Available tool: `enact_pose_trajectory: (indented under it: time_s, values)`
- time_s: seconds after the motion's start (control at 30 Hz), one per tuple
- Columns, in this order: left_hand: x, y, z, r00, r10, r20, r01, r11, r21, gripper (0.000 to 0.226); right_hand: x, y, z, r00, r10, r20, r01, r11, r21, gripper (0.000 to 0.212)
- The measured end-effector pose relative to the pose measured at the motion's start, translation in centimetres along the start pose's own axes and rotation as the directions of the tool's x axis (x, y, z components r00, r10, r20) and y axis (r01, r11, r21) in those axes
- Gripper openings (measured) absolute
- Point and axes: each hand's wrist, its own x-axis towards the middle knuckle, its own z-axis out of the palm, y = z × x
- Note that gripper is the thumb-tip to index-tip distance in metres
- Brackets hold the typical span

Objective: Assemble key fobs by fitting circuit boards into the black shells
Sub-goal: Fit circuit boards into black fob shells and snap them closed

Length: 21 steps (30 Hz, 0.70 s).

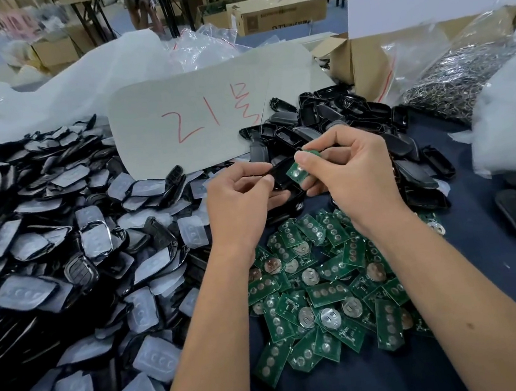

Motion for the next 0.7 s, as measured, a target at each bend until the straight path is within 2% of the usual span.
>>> enact_pose_trajectory:
  time_s: [0.17,0.3,0.53,0.7]
  values:
    - [0.0,0.0,0.0,1.000,0.001,0.029,-0.002,1.000,0.024,0.021,-0.3,0.3,0.7,0.999,-0.001,-0.038,0.003,0.999,0.049,0.021]
    - [-0.1,0.0,0.0,0.999,0.026,0.037,-0.027,0.999,0.027,0.023,-0.4,0.5,1.0,0.998,-0.027,-0.056,0.025,0.998,-0.049,0.017]
    - [-0.1,0.1,-0.1,0.998,0.032,0.049,-0.032,0.999,-0.004,0.022,-0.5,0.2,1.1,0.997,0.044,-0.065,-0.039,0.997,0.065,0.012]
    - [0.0,0.1,-0.1,0.996,0.062,0.069,-0.063,0.998,0.022,0.022,-0.7,0.2,1.4,0.994,0.039,-0.106,-0.039,0.999,-0.004,0.012]
